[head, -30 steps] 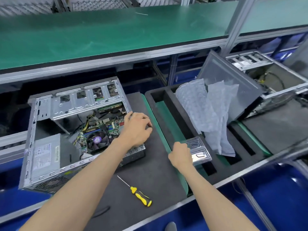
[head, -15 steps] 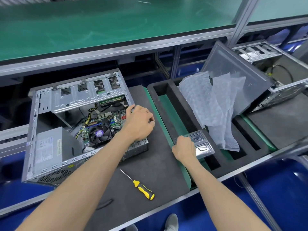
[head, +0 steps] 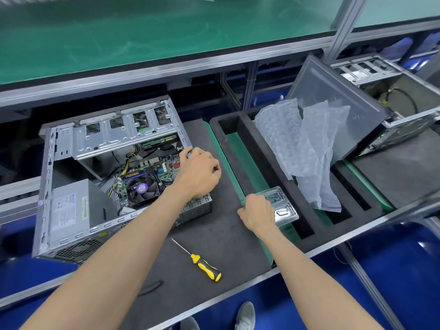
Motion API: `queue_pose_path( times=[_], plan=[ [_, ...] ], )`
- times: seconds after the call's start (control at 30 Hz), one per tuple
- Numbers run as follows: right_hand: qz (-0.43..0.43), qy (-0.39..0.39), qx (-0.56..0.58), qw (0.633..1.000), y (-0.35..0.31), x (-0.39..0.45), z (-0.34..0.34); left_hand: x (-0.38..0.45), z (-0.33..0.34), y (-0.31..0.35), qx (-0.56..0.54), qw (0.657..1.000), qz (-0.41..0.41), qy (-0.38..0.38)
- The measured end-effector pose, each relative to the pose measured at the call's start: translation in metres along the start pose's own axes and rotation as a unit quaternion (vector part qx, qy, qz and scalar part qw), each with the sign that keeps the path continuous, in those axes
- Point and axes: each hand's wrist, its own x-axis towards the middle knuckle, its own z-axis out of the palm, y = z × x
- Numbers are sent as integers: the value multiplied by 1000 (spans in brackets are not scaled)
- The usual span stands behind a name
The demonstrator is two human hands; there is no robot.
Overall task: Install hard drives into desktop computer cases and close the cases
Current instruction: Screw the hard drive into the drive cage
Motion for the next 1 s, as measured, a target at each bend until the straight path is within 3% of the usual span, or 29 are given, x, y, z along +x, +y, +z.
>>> queue_pose_path(
  times=[0.8,0.9,1.0],
  plan=[
    [-102,-64,29,992,-78,-46,31,-6,-10,5,-9,1000,12,-14],
    [-89,-89,80,989,-69,-38,23,-13,-15,9,6,994,96,49],
    [-94,-89,135,982,-48,-27,8,-29,-14,17,17,960,244,139]
  ],
)
